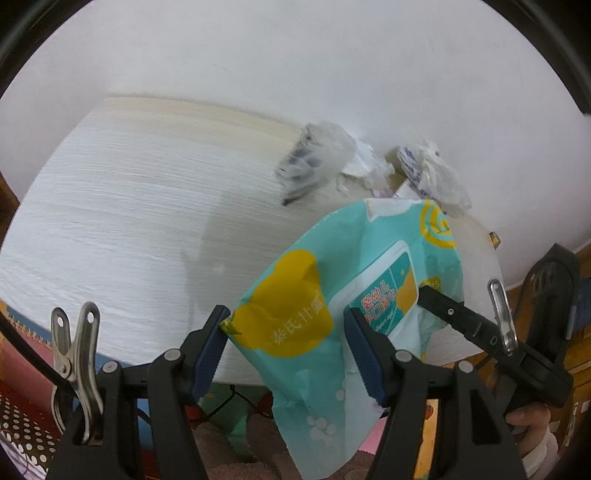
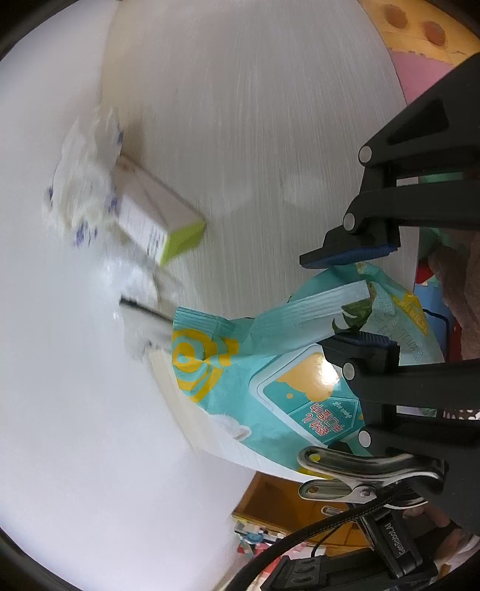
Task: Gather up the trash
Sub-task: 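Lift the teal pack with both tools and turn toward the bucket, then carry the teal pack with both tools over the red bucket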
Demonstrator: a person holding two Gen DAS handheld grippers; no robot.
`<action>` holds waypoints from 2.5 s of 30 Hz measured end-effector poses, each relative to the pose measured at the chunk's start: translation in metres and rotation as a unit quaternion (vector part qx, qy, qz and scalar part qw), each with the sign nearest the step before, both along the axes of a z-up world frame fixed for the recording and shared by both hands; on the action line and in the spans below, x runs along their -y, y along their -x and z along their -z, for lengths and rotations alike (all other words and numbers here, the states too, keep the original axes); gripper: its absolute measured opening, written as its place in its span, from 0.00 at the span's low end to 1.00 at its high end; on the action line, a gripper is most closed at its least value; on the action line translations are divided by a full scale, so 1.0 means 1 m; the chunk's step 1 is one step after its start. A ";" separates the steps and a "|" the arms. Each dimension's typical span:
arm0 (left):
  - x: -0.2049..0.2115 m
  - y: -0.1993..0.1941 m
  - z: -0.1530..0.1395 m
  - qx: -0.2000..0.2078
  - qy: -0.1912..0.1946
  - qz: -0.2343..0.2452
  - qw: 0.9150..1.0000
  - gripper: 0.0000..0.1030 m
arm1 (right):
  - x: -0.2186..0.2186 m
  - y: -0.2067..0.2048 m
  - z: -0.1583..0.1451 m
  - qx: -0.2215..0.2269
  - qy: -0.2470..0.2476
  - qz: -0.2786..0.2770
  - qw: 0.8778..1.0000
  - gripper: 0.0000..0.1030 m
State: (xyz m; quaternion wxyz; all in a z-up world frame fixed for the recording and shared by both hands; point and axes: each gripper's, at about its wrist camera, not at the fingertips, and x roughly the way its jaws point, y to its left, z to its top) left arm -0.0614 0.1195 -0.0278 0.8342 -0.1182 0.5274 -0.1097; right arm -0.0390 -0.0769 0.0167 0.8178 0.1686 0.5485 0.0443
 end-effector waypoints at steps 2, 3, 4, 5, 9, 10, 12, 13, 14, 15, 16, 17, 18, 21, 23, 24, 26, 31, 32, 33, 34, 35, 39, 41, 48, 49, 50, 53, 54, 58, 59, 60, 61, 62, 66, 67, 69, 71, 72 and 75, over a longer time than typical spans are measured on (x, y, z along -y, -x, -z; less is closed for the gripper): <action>-0.017 0.003 -0.005 0.004 0.001 -0.006 1.000 0.65 | -0.014 -0.002 0.000 0.003 0.000 -0.005 1.000 0.31; -0.022 0.004 -0.006 0.005 0.002 -0.007 1.000 0.65 | -0.024 -0.003 -0.001 0.006 0.001 -0.008 1.000 0.31; -0.032 0.006 -0.009 0.007 0.002 -0.010 1.000 0.65 | -0.031 -0.008 0.000 0.007 0.001 -0.010 1.000 0.31; -0.037 0.007 -0.010 0.008 0.003 -0.011 1.000 0.65 | -0.039 -0.010 -0.001 0.009 0.002 -0.014 1.000 0.31; -0.068 0.012 -0.017 0.015 0.004 -0.017 1.000 0.65 | -0.066 -0.012 -0.001 0.017 0.004 -0.022 1.000 0.31; -0.074 0.013 -0.018 0.017 0.004 -0.018 1.000 0.65 | -0.077 -0.012 0.000 0.019 0.005 -0.024 1.000 0.31; -0.089 0.015 -0.020 0.019 0.004 -0.018 1.000 0.65 | -0.088 -0.016 0.003 0.022 0.005 -0.026 0.999 0.31; -0.095 0.016 -0.021 0.018 0.005 -0.019 1.000 0.65 | -0.094 -0.016 0.003 0.023 0.005 -0.026 0.999 0.31; -0.100 0.017 -0.021 0.018 0.006 -0.019 1.000 0.65 | -0.101 -0.016 0.003 0.024 0.004 -0.028 0.999 0.31; -0.107 0.018 -0.022 0.019 0.007 -0.020 1.000 0.65 | -0.105 -0.015 0.004 0.025 0.004 -0.029 0.999 0.31; -0.114 0.019 -0.024 0.021 0.006 -0.022 1.000 0.65 | -0.111 -0.016 0.005 0.026 0.004 -0.030 0.999 0.31; -0.119 0.021 -0.026 0.024 0.004 -0.023 0.999 0.65 | -0.115 -0.014 0.004 0.028 0.005 -0.032 0.999 0.31; -0.125 0.022 -0.028 0.027 0.002 -0.026 0.999 0.65 | -0.121 -0.015 0.003 0.030 0.005 -0.035 0.999 0.31; -0.144 0.027 -0.035 0.035 0.001 -0.039 0.999 0.65 | -0.142 -0.018 0.001 0.036 0.004 -0.043 0.998 0.31; -0.156 0.029 -0.038 0.039 0.001 -0.048 0.998 0.65 | -0.154 -0.021 0.001 0.038 0.004 -0.051 0.998 0.31; -0.164 0.031 -0.040 0.041 0.002 -0.055 0.998 0.65 | -0.162 -0.024 0.001 0.039 0.003 -0.057 0.998 0.31; -0.175 0.034 -0.042 0.043 0.002 -0.066 0.997 0.65 | -0.173 -0.026 -0.001 0.041 0.003 -0.068 0.997 0.31; -0.205 0.040 -0.047 0.050 0.001 -0.104 0.993 0.65 | -0.206 -0.037 -0.005 0.046 0.003 -0.099 0.994 0.31; -0.211 0.040 -0.048 0.050 0.001 -0.112 0.992 0.65 | -0.213 -0.041 -0.004 0.047 0.002 -0.106 0.993 0.31; -0.218 0.041 -0.048 0.050 0.001 -0.122 0.991 0.65 | -0.218 -0.042 -0.004 0.047 0.001 -0.111 0.993 0.31; -0.223 0.041 -0.049 0.051 0.001 -0.131 0.990 0.65 | -0.226 -0.047 -0.004 0.046 -0.001 -0.119 0.992 0.31; -0.228 0.041 -0.050 0.051 0.001 -0.139 0.989 0.65 | -0.234 -0.050 -0.004 0.046 -0.002 -0.126 0.991 0.31; -0.250 0.038 -0.051 0.050 -0.004 -0.172 0.984 0.65 | -0.265 -0.067 0.001 0.045 -0.011 -0.163 0.986 0.31; -0.262 0.034 -0.053 0.050 -0.007 -0.187 0.981 0.65 | -0.279 -0.077 0.005 0.042 -0.015 -0.179 0.983 0.31; -0.305 0.024 -0.058 0.051 -0.019 -0.254 0.966 0.65 | -0.328 -0.112 0.016 0.033 -0.028 -0.238 0.970 0.31; -0.310 0.023 -0.058 0.053 -0.020 -0.263 0.963 0.65 | -0.334 -0.116 0.016 0.035 -0.028 -0.245 0.969 0.31; -0.315 0.022 -0.058 0.053 -0.021 -0.270 0.961 0.65 | -0.343 -0.122 0.017 0.037 -0.030 -0.256 0.966 0.31; -0.333 0.020 -0.059 0.055 -0.023 -0.297 0.953 0.65 | -0.361 -0.135 0.020 0.037 -0.033 -0.276 0.960 0.31; -0.339 0.020 -0.059 0.056 -0.023 -0.304 0.951 0.65 | -0.368 -0.139 0.020 0.037 -0.034 -0.284 0.958 0.31; -0.364 0.016 -0.060 0.056 -0.025 -0.327 0.943 0.65 | -0.401 -0.155 0.026 0.038 -0.033 -0.315 0.948 0.31; -0.370 0.015 -0.061 0.055 -0.027 -0.332 0.941 0.65 | -0.408 -0.159 0.026 0.038 -0.033 -0.319 0.947 0.31; -0.376 0.014 -0.062 0.056 -0.028 -0.336 0.940 0.65 | -0.416 -0.164 0.027 0.036 -0.033 -0.324 0.945 0.31; -0.387 0.012 -0.062 0.055 -0.030 -0.342 0.938 0.65 | -0.426 -0.168 0.030 0.032 -0.034 -0.329 0.943 0.31; -0.394 0.011 -0.061 0.054 -0.031 -0.346 0.936 0.65 | -0.436 -0.173 0.032 0.028 -0.036 -0.333 0.942 0.31; -0.431 0.004 -0.054 0.050 -0.036 -0.355 0.933 0.65 | -0.478 -0.187 0.043 0.020 -0.036 -0.353 0.935 0.31; -0.440 0.002 -0.050 0.047 -0.035 -0.356 0.933 0.65 | -0.489 -0.190 0.046 0.019 -0.035 -0.356 0.934 0.31; -0.457 -0.001 -0.045 0.039 -0.034 -0.359 0.932 0.65 | -0.505 -0.194 0.052 0.015 -0.031 -0.358 0.933 0.32; -0.474 -0.005 -0.038 0.033 -0.036 -0.360 0.932 0.65 | -0.521 -0.197 0.060 0.010 -0.027 -0.361 0.932 0.32; -0.483 -0.007 -0.034 0.030 -0.038 -0.360 0.932 0.65 | -0.528 -0.198 0.065 0.006 -0.026 -0.363 0.931 0.32; -0.505 -0.012 -0.020 0.018 -0.040 -0.356 0.934 0.65 | -0.549 -0.203 0.082 -0.011 -0.024 -0.368 0.930 0.32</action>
